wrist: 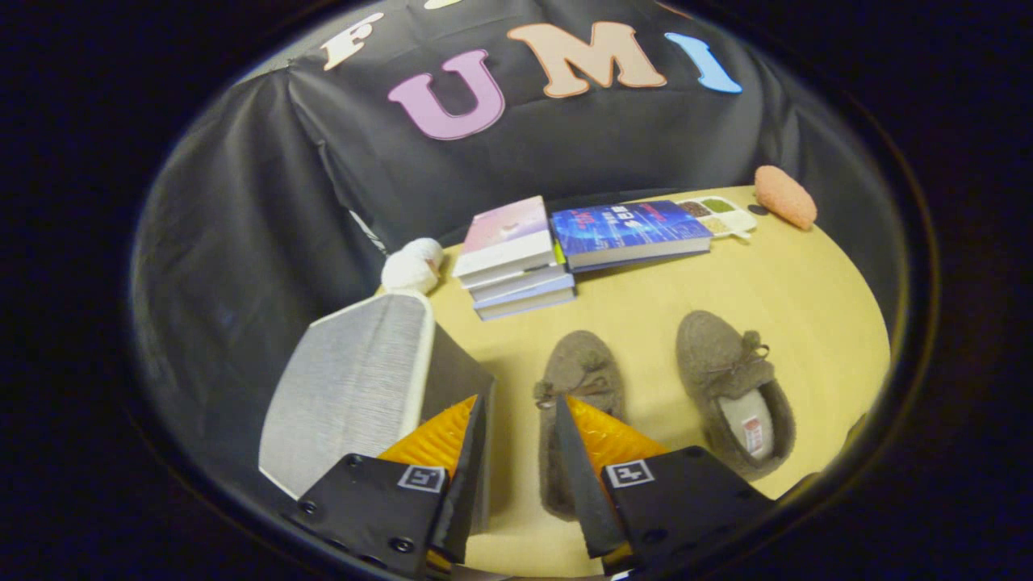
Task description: Open the storage box then place both shoes into the box .Put the left shoe in first, then the right shoe, with the right side of both shoes facing outward in a uniform manner.
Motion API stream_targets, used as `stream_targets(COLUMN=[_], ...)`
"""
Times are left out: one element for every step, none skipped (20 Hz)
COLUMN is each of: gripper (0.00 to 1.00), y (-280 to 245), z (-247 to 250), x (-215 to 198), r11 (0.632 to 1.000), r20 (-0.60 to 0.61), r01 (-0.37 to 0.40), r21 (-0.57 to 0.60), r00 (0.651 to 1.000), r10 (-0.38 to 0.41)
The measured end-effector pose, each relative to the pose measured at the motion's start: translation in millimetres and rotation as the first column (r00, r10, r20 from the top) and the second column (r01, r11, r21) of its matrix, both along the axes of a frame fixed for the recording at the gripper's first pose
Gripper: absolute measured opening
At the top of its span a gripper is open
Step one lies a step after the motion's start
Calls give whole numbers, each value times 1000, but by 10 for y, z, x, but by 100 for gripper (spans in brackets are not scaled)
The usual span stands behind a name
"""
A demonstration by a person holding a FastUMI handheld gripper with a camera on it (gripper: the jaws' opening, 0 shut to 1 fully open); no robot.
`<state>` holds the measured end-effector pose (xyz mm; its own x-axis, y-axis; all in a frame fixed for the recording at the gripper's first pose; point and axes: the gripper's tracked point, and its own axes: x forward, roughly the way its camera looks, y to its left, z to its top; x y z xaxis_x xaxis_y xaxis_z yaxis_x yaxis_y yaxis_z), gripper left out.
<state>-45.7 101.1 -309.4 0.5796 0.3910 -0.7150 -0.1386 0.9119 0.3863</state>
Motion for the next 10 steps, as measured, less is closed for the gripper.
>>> stream_targets(gripper=[59, 59, 59, 59, 59, 59, 59, 59, 59, 59], y=[90, 183, 278, 380, 453, 506, 550, 595, 656, 701], z=[87, 149, 200, 230, 231, 213, 207, 213, 204, 198], x=[21, 4, -8, -43, -84, -139, -182, -196, -222, -275], r11=[999, 997, 992, 986, 980, 974, 967, 960, 950, 938], r20=[11, 17, 19, 15, 6, -5, -16, -21, -46, -76], r01=[-18, -39, -63, -88, -113, -137, -155, -152, -146, -137], r21=[35, 71, 106, 140, 166, 182, 200, 234, 275, 319], r00=[1000, 999, 998, 996, 994, 990, 987, 987, 985, 983], r10=[18, 38, 61, 86, 114, 140, 162, 161, 165, 170])
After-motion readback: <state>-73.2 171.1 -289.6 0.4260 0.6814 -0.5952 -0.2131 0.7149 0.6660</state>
